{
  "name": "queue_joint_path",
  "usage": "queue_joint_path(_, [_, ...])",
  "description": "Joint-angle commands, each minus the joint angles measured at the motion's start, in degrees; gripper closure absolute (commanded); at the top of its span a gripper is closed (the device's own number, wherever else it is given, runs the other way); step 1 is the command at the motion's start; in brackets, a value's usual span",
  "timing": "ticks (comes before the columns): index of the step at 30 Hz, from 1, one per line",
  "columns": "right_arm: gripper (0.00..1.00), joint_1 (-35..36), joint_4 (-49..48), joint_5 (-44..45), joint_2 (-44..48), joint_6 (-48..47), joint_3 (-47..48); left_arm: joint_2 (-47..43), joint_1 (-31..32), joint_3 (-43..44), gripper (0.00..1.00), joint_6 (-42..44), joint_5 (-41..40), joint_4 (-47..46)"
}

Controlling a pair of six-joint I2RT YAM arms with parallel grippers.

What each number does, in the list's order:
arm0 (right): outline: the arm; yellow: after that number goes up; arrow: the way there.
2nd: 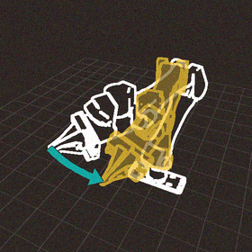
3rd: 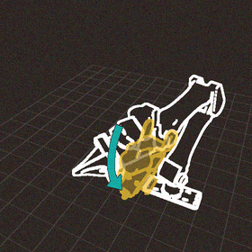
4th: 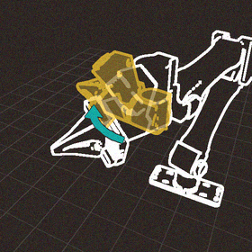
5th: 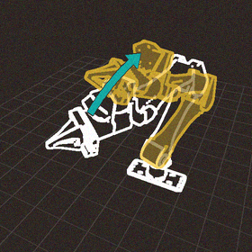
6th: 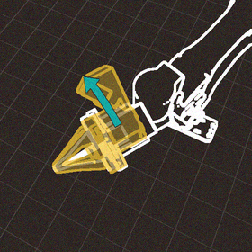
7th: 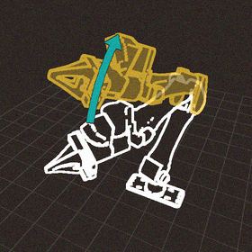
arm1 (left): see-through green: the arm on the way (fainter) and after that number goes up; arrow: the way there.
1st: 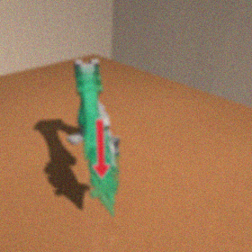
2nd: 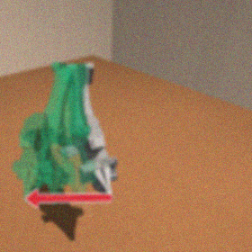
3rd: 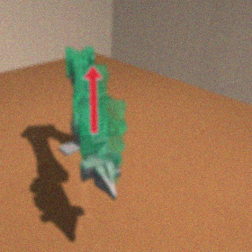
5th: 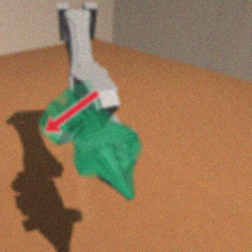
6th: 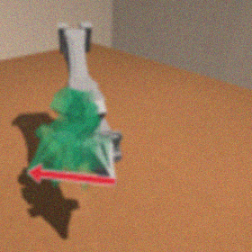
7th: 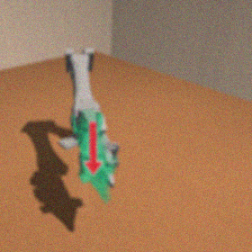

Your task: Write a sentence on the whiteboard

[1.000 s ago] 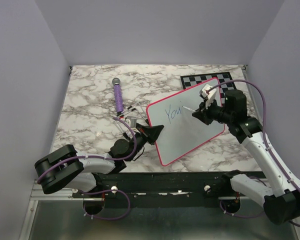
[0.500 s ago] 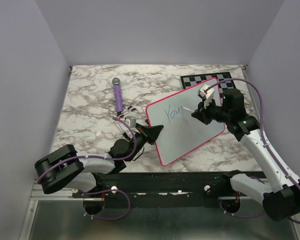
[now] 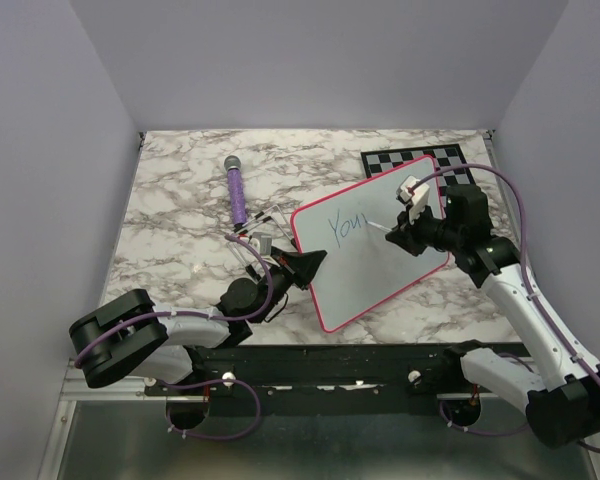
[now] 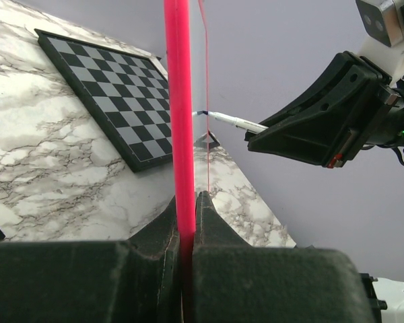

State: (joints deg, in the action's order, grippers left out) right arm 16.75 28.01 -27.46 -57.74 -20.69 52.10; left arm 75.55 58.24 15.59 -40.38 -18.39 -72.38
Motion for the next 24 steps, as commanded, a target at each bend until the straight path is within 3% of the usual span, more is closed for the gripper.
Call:
queue_joint_path(1, [0.99, -0.4, 2.4, 2.6, -0.8, -0.8, -0.5, 0.2, 0.3, -0.9, 1.0, 6.3, 0.9, 0.0])
queue_joint_path(17, [0.99, -1.5, 0.1, 4.7, -4.8, -0.4, 7.5, 0.3, 0.3, -0.8, 1.0, 6.1, 1.2, -0.1])
queue_joint_path(24, [0.99, -1.7, 0.8, 2.2, 0.4, 0.2, 5.4, -0.4, 0.3, -1.0, 1.0, 6.5, 0.6, 0.7])
